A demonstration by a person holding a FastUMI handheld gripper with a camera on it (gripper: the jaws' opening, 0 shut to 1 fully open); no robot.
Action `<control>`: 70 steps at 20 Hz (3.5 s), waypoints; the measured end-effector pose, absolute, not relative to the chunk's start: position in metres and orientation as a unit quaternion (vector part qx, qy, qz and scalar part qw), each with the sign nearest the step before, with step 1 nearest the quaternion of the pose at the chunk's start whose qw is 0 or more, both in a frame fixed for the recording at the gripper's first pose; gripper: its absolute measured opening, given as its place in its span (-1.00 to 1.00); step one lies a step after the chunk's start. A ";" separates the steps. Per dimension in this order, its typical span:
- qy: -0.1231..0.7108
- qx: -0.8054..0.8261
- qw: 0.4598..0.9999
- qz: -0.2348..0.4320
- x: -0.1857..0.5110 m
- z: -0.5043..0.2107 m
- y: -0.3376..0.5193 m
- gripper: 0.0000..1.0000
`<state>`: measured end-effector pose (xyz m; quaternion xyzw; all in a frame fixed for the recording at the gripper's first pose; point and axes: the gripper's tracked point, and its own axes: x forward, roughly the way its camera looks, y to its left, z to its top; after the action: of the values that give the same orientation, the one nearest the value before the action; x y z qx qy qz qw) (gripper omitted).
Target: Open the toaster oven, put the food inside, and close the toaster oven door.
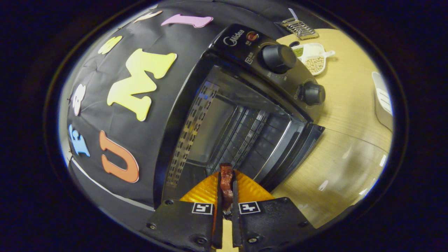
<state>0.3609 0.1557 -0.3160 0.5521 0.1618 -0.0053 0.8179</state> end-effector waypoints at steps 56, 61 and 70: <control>0.409 0.000 0.909 0.083 0.167 -0.427 0.126 0.99; 0.386 -0.005 0.919 0.084 0.172 -0.407 0.120 0.99; 0.334 0.002 0.939 0.083 0.206 -0.334 0.115 0.99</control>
<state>0.2058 0.1146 -0.3345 0.0019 0.3337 0.0832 0.9390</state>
